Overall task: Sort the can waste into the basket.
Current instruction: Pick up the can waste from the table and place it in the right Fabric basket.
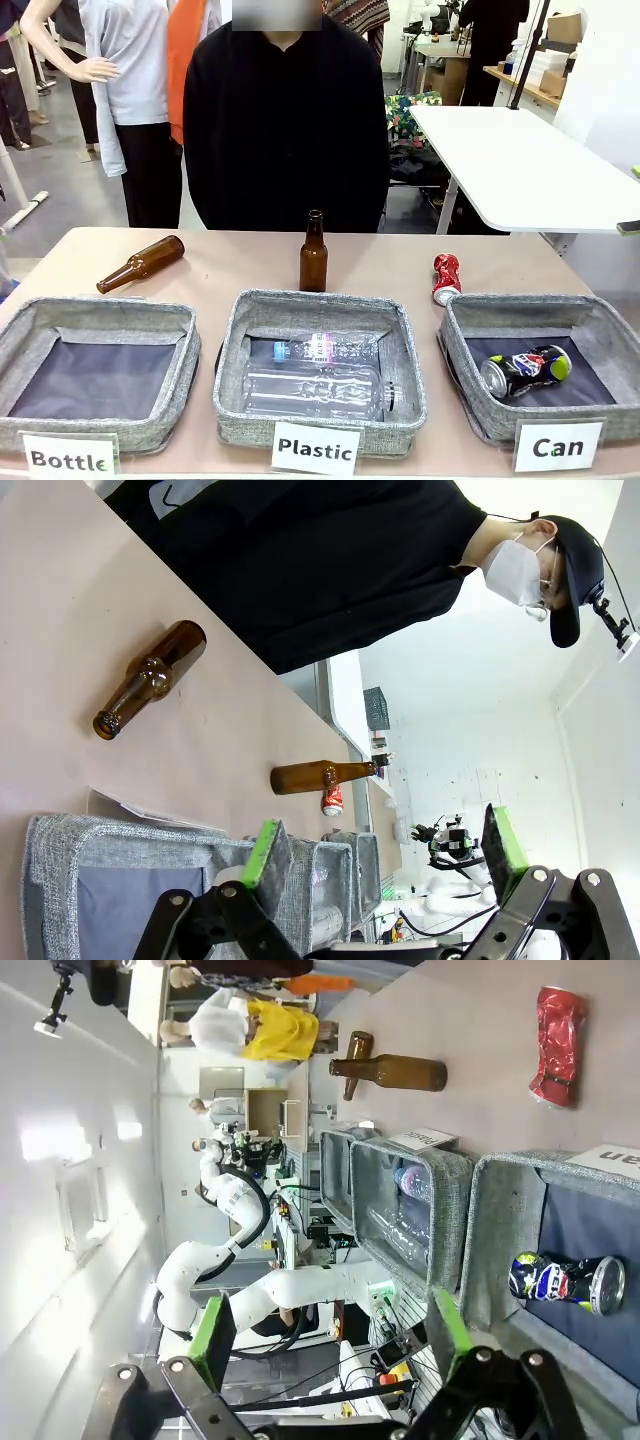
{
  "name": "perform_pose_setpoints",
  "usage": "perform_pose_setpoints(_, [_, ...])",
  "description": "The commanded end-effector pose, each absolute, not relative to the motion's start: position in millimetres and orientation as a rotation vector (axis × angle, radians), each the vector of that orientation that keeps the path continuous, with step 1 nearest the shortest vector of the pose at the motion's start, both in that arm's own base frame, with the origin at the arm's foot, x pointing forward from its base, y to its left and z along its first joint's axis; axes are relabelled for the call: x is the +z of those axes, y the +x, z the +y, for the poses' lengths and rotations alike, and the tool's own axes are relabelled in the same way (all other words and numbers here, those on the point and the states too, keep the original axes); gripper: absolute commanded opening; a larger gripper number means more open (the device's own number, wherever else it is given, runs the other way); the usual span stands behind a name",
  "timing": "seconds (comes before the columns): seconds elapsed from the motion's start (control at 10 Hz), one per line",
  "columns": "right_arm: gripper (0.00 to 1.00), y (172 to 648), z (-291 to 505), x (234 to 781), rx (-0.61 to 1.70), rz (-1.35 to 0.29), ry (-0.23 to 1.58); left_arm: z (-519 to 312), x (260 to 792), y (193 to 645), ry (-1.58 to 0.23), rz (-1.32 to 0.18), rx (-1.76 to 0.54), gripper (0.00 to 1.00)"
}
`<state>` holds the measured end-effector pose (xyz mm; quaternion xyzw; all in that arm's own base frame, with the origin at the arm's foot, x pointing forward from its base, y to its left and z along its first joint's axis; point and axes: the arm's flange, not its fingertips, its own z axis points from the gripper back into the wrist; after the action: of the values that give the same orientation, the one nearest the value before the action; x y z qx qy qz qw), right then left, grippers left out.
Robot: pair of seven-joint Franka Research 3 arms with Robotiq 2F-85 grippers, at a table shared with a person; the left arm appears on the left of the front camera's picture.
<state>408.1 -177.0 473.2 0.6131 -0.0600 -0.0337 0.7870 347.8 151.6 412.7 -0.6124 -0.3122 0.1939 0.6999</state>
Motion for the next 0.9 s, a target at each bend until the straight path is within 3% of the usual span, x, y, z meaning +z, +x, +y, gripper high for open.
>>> perform_pose_setpoints(0.0, [1.0,407.7,-179.4,475.7,-0.046,-0.133,1.325,151.7,413.8,346.9,-1.369,-0.698,0.417,1.0])
perform_pose_setpoints(0.7, [1.0,408.0,-177.1,473.2,-0.072,-0.129,1.322,151.7,413.8,346.9,-1.369,-0.698,0.417,1.0])
perform_pose_setpoints(0.8, [1.0,406.5,-170.6,471.7,-0.147,-0.136,1.25,151.7,413.8,346.9,-1.369,-0.698,0.417,1.0])
